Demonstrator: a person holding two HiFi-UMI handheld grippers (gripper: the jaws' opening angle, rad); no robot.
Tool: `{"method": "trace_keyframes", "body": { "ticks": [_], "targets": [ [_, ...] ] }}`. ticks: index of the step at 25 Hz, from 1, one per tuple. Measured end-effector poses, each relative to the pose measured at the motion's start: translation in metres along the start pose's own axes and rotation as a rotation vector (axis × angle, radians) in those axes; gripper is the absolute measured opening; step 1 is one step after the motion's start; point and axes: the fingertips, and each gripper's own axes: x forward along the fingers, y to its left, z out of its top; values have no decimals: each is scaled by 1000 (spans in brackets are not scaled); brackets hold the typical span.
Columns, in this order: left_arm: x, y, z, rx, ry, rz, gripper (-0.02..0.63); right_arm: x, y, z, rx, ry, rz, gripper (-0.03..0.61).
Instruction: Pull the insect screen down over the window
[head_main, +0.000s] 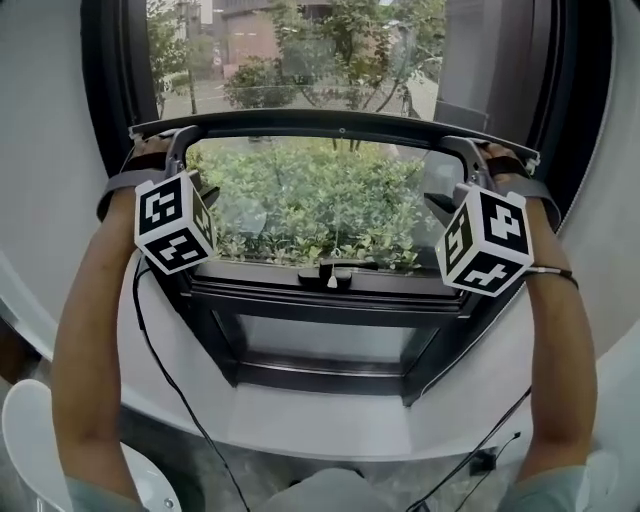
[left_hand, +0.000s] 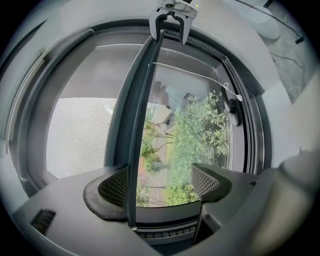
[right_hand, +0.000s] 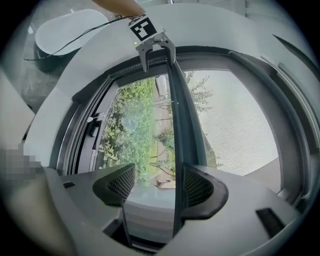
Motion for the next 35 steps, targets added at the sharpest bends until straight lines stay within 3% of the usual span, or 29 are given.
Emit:
{"method": "trace_keyframes", "body": {
  "ticks": [3,28,35],
  "targets": [
    [3,-19,-1,13,-5,18,405,2,18,0,19,2,11,302],
    [27,-226,-18,29,-21,-211,402,36,221,-6,38,39,326,294],
    [31,-237,-19,42,-16,-197,402,40,232,-6,68,43,322,293]
  ]
}}
